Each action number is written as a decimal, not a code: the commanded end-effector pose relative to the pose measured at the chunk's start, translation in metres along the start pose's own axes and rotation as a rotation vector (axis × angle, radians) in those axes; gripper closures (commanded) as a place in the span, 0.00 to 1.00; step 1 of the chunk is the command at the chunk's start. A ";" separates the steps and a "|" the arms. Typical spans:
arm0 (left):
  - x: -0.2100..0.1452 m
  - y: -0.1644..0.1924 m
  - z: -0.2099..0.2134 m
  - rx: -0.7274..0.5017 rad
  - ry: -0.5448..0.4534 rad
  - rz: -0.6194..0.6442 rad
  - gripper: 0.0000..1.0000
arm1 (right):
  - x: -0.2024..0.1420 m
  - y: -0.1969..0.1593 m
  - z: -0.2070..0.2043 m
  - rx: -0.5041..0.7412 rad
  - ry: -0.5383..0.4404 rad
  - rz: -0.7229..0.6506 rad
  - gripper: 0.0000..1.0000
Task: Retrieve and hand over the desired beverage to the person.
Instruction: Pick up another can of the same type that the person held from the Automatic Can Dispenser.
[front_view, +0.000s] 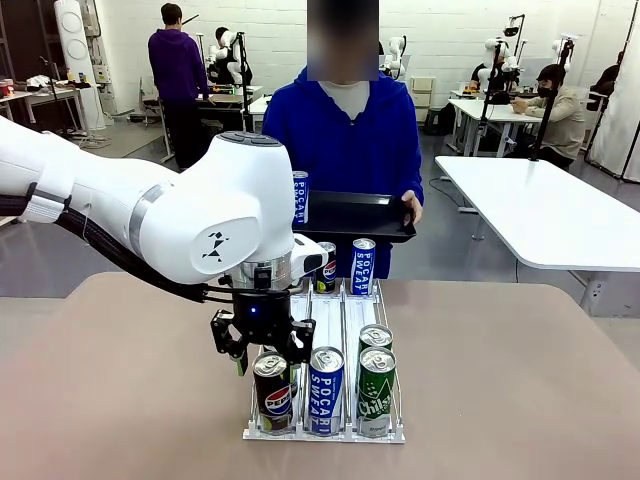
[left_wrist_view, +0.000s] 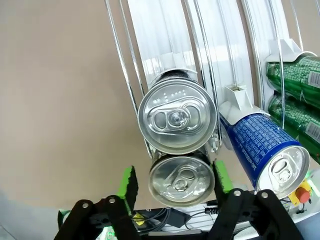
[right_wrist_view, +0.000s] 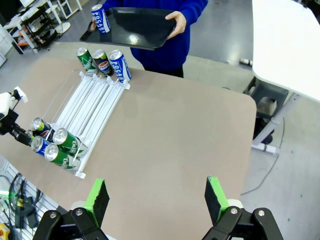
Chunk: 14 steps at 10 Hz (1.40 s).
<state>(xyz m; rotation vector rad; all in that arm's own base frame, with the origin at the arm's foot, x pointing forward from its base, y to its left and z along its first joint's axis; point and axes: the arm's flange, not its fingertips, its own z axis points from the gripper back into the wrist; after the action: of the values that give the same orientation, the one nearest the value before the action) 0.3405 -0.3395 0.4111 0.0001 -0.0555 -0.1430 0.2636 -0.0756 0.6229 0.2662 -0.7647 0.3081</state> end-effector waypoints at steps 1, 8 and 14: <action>-0.001 0.001 -0.003 0.005 0.022 0.036 0.54 | -0.001 0.000 -0.005 0.006 -0.016 0.005 0.00; -0.007 -0.002 0.031 -0.004 0.042 0.067 1.00 | -0.001 0.000 -0.005 0.006 -0.016 0.005 0.00; -0.032 -0.044 0.201 0.061 0.003 0.171 1.00 | -0.001 0.000 -0.005 0.006 -0.016 0.005 0.00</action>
<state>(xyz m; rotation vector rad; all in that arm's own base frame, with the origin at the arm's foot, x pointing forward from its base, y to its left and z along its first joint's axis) 0.2770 -0.3614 0.5991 0.0416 -0.0314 -0.0009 0.2635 -0.0756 0.6229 0.2663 -0.7650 0.3082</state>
